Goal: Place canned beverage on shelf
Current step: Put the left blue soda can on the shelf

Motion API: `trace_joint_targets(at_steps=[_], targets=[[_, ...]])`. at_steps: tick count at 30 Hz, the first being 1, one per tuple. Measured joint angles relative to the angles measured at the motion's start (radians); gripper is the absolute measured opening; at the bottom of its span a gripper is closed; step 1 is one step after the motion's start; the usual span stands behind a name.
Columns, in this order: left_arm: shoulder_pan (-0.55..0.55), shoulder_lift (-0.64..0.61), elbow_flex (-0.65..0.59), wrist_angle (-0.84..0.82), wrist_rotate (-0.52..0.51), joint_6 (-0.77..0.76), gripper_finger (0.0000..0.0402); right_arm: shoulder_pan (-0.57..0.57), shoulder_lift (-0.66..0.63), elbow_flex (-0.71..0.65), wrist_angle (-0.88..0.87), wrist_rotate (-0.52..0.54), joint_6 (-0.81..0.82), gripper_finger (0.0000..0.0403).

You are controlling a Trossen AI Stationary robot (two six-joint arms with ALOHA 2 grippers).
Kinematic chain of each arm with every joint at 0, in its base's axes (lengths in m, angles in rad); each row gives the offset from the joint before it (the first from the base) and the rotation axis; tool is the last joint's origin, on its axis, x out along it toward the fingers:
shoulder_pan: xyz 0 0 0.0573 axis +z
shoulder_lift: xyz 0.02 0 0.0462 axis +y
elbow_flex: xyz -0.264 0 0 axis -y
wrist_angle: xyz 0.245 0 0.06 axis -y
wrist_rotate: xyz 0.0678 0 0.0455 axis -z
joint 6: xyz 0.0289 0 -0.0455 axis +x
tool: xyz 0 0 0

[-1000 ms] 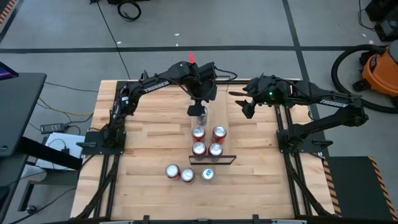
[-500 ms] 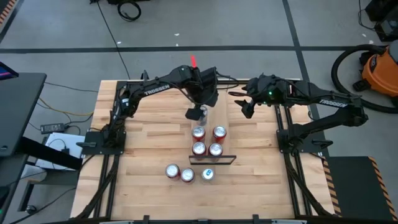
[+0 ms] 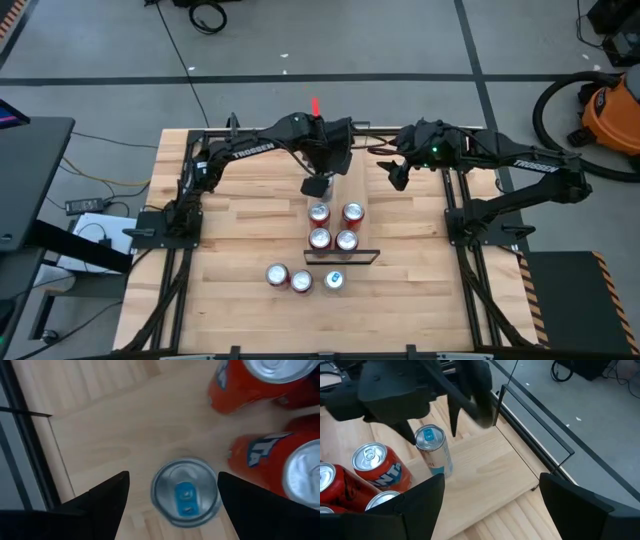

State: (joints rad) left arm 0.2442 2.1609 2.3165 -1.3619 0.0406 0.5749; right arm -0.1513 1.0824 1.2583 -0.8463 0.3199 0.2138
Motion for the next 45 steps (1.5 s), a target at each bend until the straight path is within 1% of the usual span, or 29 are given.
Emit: trace_joint_targets(at_steps=[5,9,12,26,30,39,42,45], targets=[[-0.015,0.0,0.0,-0.033,0.0,-0.008,0.0315,0.0,0.0,0.0,0.0,-0.007,-0.005,0.0334],[-0.01,0.0,0.0,-0.04,0.0,-0.059,0.0315,0.0,0.0,0.0,0.0,-0.007,-0.006,0.0334],[-0.004,0.0,0.0,-0.063,-0.002,-0.063,0.0315,0.0,0.0,0.0,0.0,-0.008,-0.007,0.0334],[-0.006,0.053,0.0,-0.058,-0.013,-0.065,0.0315,0.0,0.0,0.0,0.005,-0.019,0.0,0.0334],[-0.007,0.06,0.0,-0.054,-0.013,-0.083,0.0305,0.0,0.0,0.0,0.007,-0.019,0.002,0.0334],[-0.006,0.06,0.0,-0.072,-0.014,-0.264,0.0245,0.0,0.0,0.0,0.007,-0.019,0.002,0.0334],[-0.01,0.058,0.0,-0.082,-0.018,-0.371,0.0244,0.0,0.0,0.0,0.007,-0.019,-0.004,0.0334],[-0.013,0.058,0.0,-0.082,-0.028,-0.51,0.0256,0.0,0.0,0.0,0.007,-0.019,-0.004,0.0334]])
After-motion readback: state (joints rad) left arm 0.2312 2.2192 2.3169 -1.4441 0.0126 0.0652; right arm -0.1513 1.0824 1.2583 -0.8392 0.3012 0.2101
